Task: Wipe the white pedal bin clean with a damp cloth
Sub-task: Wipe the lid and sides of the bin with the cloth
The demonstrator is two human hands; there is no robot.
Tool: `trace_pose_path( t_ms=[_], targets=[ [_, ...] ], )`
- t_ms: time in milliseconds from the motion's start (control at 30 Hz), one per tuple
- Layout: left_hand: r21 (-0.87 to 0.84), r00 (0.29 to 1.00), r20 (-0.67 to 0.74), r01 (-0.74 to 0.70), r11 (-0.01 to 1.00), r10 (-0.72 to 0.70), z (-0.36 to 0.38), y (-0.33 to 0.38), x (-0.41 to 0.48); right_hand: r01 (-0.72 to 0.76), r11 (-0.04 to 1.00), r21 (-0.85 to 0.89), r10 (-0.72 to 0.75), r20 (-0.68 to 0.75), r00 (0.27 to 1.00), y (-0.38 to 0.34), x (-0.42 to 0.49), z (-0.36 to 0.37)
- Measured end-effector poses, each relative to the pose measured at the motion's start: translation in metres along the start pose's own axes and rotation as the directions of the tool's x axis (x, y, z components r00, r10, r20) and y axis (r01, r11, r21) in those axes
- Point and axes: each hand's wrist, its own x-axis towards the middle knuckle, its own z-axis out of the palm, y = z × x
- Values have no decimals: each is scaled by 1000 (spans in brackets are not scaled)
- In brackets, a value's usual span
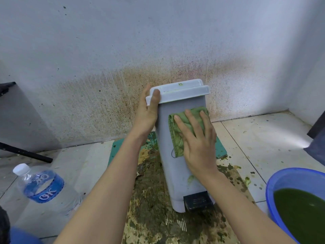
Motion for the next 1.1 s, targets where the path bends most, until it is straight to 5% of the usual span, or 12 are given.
trace_pose_path(
  t_ms=[200,400,533,767,933,1100],
  targets=[
    [-54,980,-195,-63,997,52,30,-35,-36,79,997,-8,-79,-1,997,6,-38,0],
    [-144,982,-186,-63,988,35,29,-35,-35,171,984,-43,-163,153,975,21,-112,-21],
    [-163,980,-191,-88,983,57,32,-38,-41,116,993,-27,-107,214,971,16,-123,-36],
    [-235,993,-112,20,972,-48,38,-49,-29,-197,964,179,177,119,977,-9,-63,-36],
    [-275,993,-46,90,957,-107,32,-55,-20,-203,945,256,212,-6,977,-26,-17,-20],
    [-286,993,1,111,952,-116,27,-66,-17,-200,958,207,199,28,980,-30,1,-10]
  ],
)
